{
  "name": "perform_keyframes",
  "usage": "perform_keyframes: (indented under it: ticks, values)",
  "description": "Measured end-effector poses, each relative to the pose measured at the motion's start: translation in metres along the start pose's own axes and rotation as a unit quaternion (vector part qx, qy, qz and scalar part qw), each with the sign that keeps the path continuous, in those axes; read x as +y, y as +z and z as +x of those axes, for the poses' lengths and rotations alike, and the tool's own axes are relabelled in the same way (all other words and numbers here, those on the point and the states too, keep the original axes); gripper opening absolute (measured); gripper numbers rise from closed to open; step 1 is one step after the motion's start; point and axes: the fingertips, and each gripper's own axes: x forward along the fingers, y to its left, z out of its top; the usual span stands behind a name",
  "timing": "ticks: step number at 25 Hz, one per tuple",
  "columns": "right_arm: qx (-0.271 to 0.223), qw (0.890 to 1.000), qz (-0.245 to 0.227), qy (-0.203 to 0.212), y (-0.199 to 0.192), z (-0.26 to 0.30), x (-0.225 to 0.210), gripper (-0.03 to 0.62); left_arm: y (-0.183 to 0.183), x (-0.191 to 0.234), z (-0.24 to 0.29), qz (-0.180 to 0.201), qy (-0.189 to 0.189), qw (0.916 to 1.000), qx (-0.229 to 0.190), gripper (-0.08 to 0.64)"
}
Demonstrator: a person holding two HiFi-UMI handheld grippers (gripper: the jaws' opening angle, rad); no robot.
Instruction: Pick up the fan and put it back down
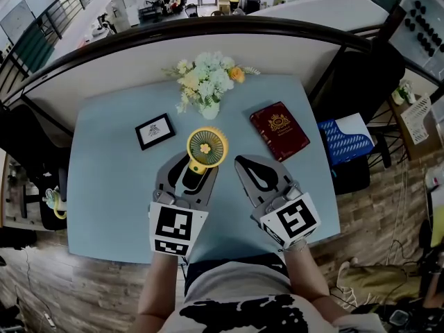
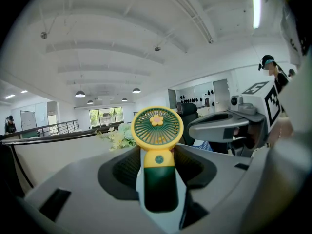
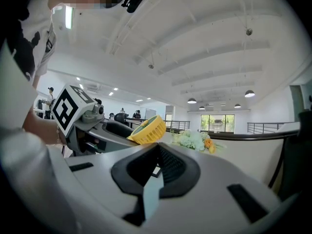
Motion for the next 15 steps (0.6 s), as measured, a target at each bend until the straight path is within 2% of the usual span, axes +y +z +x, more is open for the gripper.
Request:
perform_keyframes:
  ticks: [6,15]
  values:
    - [0.005,1.0,0.003,0.0,-0.004,0.004,-0.003,0.005,-0.011,-0.001,0.005,0.016,-0.016,0.9994,0.027,0.225]
    - [0.024,1.0,0.01,0.01,-0.02,0.015,-0.006,0.005,-0.023,0.008,0.017,0.005,-0.015,0.9988,0.046,0.225]
